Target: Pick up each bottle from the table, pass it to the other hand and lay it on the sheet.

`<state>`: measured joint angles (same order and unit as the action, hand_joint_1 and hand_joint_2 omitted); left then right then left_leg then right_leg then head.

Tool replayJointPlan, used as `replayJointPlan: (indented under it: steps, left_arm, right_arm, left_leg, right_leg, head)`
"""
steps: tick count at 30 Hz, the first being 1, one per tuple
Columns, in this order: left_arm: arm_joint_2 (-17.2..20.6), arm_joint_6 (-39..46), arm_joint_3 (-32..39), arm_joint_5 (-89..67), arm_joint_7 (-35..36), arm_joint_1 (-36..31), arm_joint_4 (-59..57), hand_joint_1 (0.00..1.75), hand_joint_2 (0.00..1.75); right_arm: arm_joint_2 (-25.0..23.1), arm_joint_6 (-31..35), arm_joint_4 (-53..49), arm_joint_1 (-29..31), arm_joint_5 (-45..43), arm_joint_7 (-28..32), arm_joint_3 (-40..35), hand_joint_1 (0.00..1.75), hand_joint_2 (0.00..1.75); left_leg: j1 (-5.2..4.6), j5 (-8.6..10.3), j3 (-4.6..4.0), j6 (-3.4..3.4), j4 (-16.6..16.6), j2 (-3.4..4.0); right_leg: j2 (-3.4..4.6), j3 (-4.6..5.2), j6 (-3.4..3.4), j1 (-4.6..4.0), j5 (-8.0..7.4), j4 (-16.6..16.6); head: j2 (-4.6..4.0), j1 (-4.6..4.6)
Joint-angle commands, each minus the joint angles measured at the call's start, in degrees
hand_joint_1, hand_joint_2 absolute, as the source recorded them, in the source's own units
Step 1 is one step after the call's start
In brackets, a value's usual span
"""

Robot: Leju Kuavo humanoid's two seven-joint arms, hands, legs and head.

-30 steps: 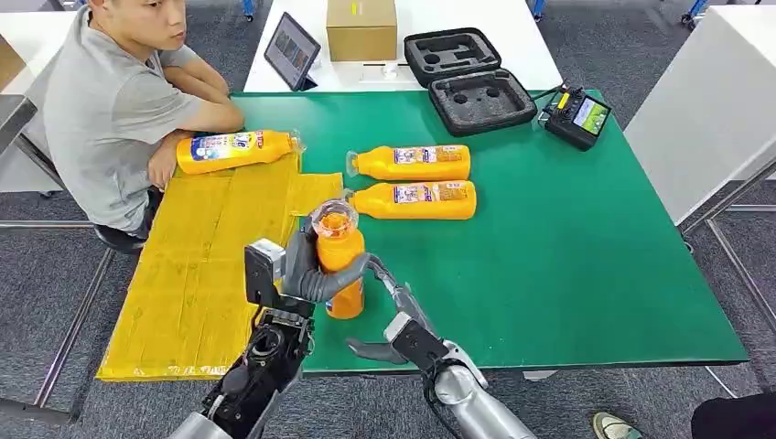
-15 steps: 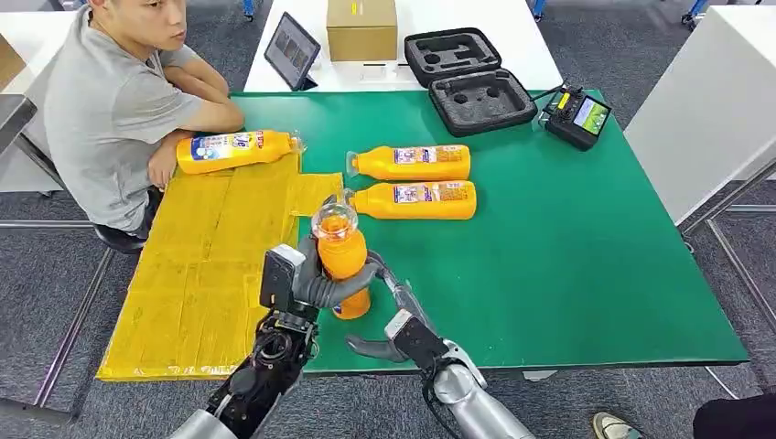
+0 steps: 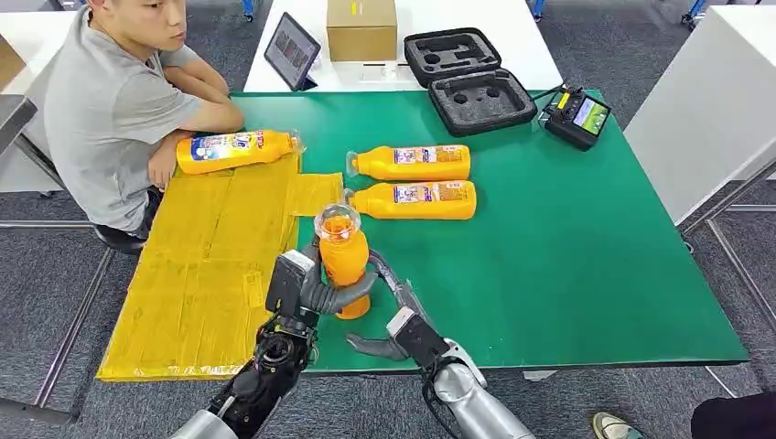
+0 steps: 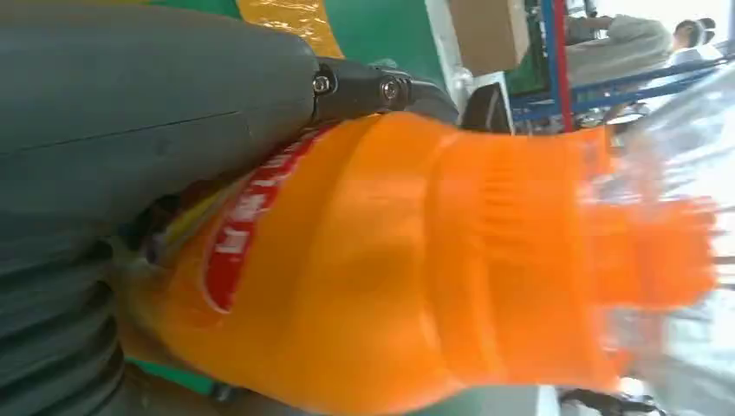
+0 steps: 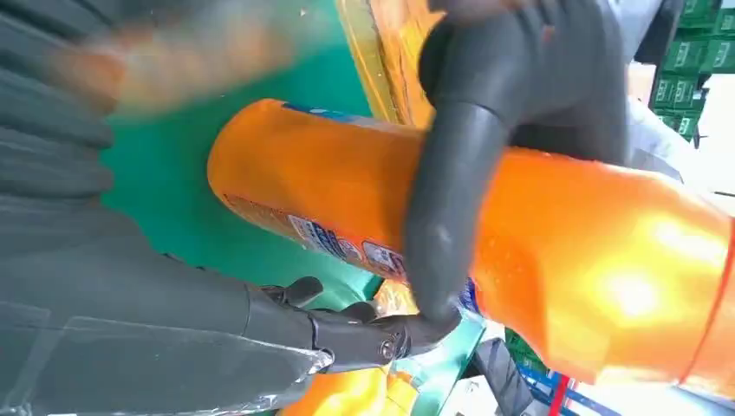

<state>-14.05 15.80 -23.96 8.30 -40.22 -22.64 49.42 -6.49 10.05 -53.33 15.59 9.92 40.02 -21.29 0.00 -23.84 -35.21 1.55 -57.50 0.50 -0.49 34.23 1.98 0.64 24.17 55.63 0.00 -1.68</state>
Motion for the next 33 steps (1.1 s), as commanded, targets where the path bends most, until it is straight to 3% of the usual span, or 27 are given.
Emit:
replayJointPlan:
  steps: [1, 2, 3, 4, 25, 28, 33]
  left_arm:
    - [0.06, -2.26, 0.35, 0.48, 0.22, -3.14, -7.84, 0.0, 1.75]
    - [0.03, -2.62, 0.33, 0.57, 0.22, -3.29, -8.15, 0.12, 1.75]
    - [-0.08, -2.71, 0.29, 0.52, 0.22, -3.57, -8.8, 1.45, 1.75]
    - [-0.15, -3.15, 0.21, 0.58, 0.22, -3.82, -9.32, 1.75, 1.75]
    - [0.47, -1.24, 2.78, -2.2, 0.22, -1.21, -1.21, 1.75, 1.75]
    - [2.03, 3.83, 0.64, -8.12, 0.22, 0.79, 4.72, 1.75, 1.75]
    - [2.03, 3.83, 0.64, -8.12, 0.22, 0.79, 4.72, 1.75, 1.75]
  right_arm:
    - [0.09, -0.86, 3.81, 3.12, -1.23, -0.02, -1.18, 0.0, 1.75]
    - [0.08, -0.87, 3.84, 3.17, -1.29, -0.02, -1.27, 0.0, 1.75]
    - [0.07, -0.8, 3.92, 3.31, -1.49, -0.02, -1.37, 0.0, 1.75]
    - [0.06, -0.75, 4.02, 3.49, -1.57, -0.02, -1.44, 0.0, 1.75]
    - [0.68, -0.8, 5.22, 4.13, -3.3, -0.02, -2.85, 0.0, 1.75]
    - [1.27, -0.42, 3.88, 2.53, -3.56, -0.02, -2.95, 0.0, 1.75]
    - [1.27, -0.42, 3.88, 2.53, -3.56, -0.02, -2.95, 0.0, 1.75]
  left_leg:
    - [0.02, -0.06, 0.18, -0.06, 0.02, 0.01]
    - [0.01, -0.02, 0.11, -0.05, 0.03, -0.01]
    - [0.03, -0.08, 0.24, -0.08, 0.02, -0.01]
    - [0.02, -0.04, 0.13, -0.05, 0.02, 0.01]
    - [0.02, -0.06, 0.18, -0.06, 0.03, 0.04]
    - [0.03, -0.08, 0.22, -0.07, 0.03, 0.04]
    - [0.02, -0.07, 0.21, -0.08, 0.03, 0.0]
  right_leg:
    - [0.06, -0.15, -0.05, -0.01, 0.05, -0.01]
    - [0.03, -0.1, -0.04, -0.01, 0.02, -0.03]
    - [0.06, -0.23, -0.07, -0.02, 0.07, -0.02]
    - [0.05, -0.12, -0.04, -0.01, 0.02, -0.03]
    - [0.09, -0.17, -0.05, -0.02, 0.04, -0.02]
    - [0.1, -0.21, -0.06, -0.02, 0.06, -0.03]
    - [0.06, -0.21, -0.06, -0.02, 0.06, -0.03]
  head:
    - [0.0, 0.0]
    - [0.0, 0.0]
    - [0.0, -0.02]
    - [0.0, 0.0]
    - [0.0, -0.02]
    - [0.0, 0.0]
    - [0.0, 0.0]
